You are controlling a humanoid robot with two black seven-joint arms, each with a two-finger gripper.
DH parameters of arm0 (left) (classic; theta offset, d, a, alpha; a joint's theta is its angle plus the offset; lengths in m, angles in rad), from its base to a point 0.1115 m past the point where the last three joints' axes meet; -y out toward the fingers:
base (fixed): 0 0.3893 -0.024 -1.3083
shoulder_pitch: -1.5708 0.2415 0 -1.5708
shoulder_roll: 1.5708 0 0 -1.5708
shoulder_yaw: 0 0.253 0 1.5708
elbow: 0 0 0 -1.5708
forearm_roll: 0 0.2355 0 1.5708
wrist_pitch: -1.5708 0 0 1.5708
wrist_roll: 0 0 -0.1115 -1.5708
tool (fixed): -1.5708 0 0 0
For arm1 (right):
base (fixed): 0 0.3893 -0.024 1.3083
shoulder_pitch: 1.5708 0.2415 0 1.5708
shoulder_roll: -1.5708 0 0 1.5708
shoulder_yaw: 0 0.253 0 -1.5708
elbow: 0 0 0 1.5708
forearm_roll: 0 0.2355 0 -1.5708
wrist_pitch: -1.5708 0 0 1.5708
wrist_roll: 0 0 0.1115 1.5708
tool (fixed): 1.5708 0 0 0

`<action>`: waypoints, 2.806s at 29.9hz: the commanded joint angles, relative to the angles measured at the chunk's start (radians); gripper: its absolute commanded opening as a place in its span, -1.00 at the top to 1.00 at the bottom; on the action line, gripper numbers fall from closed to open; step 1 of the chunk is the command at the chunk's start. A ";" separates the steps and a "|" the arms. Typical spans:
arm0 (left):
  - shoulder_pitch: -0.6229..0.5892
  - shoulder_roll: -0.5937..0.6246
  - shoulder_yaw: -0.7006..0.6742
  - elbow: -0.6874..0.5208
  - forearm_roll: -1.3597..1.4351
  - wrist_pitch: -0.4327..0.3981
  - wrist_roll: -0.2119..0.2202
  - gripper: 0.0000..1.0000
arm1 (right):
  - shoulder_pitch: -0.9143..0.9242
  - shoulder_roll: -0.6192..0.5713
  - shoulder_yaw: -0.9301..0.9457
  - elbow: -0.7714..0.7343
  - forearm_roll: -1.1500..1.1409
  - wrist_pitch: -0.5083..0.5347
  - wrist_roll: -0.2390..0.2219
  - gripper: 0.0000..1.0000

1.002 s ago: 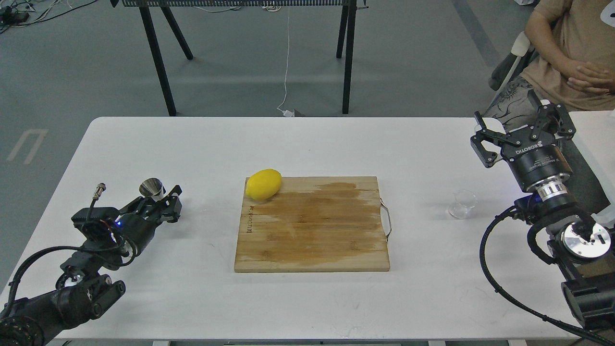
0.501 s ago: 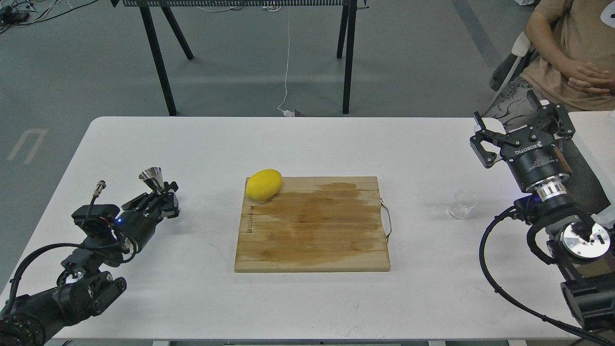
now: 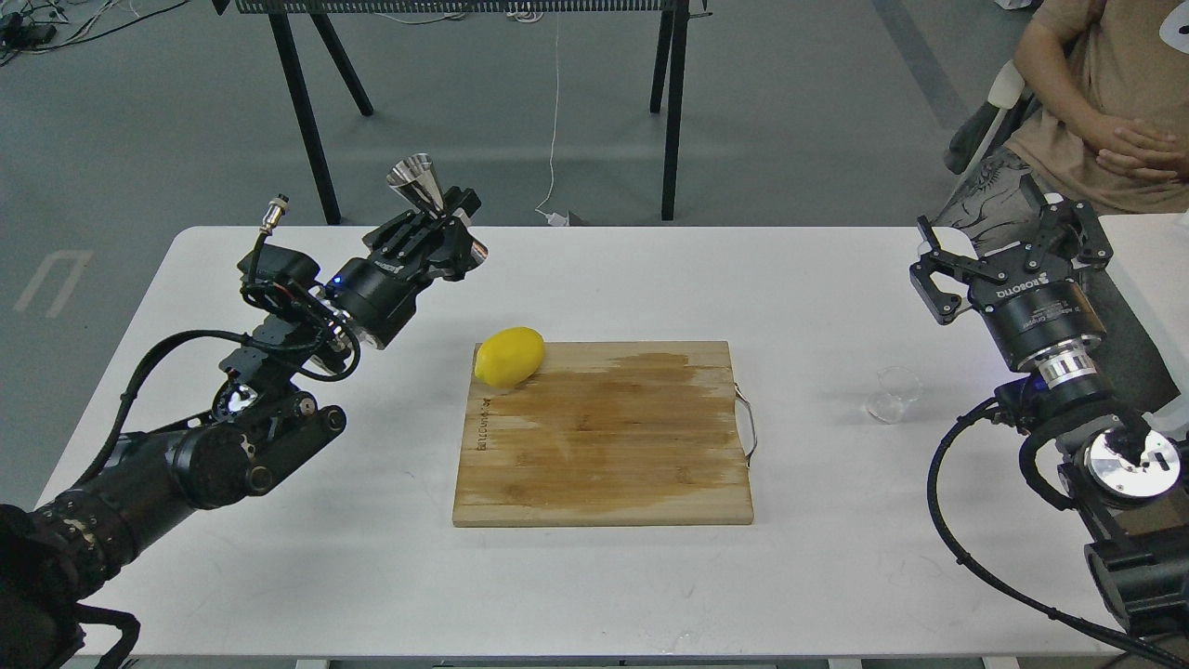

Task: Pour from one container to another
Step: 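Carry the jigger with the left gripper over the wooden board, then lower the jigger upright onto the board beside the lemon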

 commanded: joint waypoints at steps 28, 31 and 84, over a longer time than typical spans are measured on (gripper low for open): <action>-0.012 -0.249 0.377 0.262 0.079 0.000 0.000 0.92 | 0.044 0.000 -0.024 -0.033 -0.002 0.000 -0.003 -0.98; -0.006 -0.249 0.400 0.254 0.079 0.000 0.000 0.92 | 0.050 0.000 -0.024 -0.034 -0.003 0.000 -0.003 -0.98; 0.031 -0.249 0.469 0.245 0.079 0.000 0.000 -0.15 | 0.047 0.000 -0.025 -0.022 -0.003 0.000 -0.003 -0.98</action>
